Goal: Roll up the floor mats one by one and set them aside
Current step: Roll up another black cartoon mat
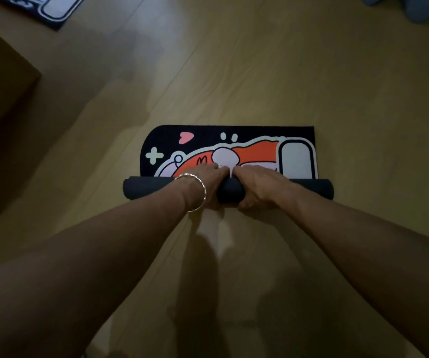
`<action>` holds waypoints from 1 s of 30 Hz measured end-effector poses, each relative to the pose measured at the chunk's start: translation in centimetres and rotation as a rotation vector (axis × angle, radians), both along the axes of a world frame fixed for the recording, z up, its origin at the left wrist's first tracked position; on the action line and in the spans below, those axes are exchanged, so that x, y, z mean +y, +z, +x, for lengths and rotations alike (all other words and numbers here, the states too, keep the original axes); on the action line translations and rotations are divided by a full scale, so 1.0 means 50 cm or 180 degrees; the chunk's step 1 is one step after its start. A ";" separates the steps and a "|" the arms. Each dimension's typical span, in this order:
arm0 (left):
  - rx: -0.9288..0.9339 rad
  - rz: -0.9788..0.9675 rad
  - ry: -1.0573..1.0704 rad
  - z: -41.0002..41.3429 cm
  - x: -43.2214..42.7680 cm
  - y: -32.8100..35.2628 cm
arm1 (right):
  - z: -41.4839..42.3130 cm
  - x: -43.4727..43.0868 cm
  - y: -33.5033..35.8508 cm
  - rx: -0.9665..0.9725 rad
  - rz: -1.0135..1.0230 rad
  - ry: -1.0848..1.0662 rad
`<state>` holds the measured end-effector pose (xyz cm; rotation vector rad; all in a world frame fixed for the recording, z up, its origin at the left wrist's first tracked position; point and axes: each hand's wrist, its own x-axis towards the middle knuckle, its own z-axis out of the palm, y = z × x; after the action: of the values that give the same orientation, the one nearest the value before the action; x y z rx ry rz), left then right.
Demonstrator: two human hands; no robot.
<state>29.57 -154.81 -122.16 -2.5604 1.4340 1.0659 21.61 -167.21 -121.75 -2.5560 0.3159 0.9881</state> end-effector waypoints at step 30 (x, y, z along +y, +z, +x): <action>-0.0113 0.0048 0.0051 -0.001 0.014 -0.002 | 0.007 0.030 0.003 0.0040 -0.0246 0.0088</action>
<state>29.52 -154.11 -122.26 -2.5713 1.3945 1.0236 21.97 -165.73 -121.62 -2.6312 0.3291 1.0215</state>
